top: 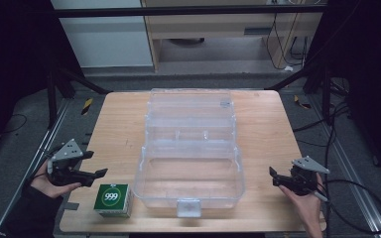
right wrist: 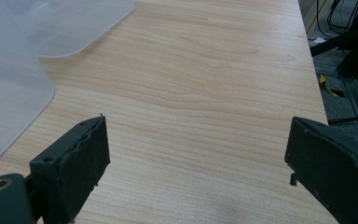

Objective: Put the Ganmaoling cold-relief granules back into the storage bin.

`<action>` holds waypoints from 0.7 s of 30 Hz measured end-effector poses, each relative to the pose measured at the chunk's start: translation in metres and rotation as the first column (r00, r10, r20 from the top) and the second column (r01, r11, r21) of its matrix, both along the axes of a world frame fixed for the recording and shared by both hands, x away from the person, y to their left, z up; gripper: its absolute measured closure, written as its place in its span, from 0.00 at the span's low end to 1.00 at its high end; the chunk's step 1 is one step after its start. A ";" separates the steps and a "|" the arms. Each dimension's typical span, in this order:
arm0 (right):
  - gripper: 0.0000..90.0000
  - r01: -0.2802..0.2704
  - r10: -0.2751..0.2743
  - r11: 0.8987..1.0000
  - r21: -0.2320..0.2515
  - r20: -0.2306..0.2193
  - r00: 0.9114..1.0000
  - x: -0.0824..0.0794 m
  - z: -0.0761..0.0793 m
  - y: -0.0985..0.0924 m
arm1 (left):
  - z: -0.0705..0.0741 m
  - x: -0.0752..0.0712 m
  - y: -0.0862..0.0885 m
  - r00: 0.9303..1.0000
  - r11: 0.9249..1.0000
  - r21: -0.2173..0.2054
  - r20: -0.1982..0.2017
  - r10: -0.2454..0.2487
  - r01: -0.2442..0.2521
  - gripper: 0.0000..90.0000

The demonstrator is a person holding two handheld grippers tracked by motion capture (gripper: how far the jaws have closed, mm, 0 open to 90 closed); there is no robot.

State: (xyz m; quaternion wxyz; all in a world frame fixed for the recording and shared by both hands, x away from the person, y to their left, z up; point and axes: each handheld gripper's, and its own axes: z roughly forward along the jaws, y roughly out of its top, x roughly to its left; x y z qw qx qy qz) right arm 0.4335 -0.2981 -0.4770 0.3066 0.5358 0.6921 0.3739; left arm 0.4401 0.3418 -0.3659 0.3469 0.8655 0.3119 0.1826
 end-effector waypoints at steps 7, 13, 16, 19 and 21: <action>0.07 -0.005 0.005 1.000 -0.010 -0.002 1.000 0.000 -0.001 0.001 | 0.006 -0.001 -0.007 0.993 0.992 0.058 -0.036 -0.109 0.111 0.20; 0.07 -0.009 0.009 1.000 -0.012 0.000 1.000 0.000 -0.001 0.000 | 0.010 -0.006 -0.011 0.980 0.976 0.094 -0.053 -0.192 0.197 0.20; 0.07 -0.009 0.009 1.000 -0.017 -0.001 1.000 0.000 -0.001 0.000 | 0.011 -0.008 -0.014 0.970 0.962 0.130 -0.070 -0.232 0.240 0.20; 0.07 -0.010 0.010 1.000 -0.021 0.001 1.000 0.000 -0.001 0.000 | 0.009 -0.009 -0.016 0.961 0.949 0.158 -0.090 -0.260 0.272 0.20; 0.07 -0.009 0.009 1.000 -0.023 0.001 1.000 0.000 -0.001 0.000 | 0.008 -0.010 -0.018 0.955 0.940 0.176 -0.106 -0.276 0.291 0.19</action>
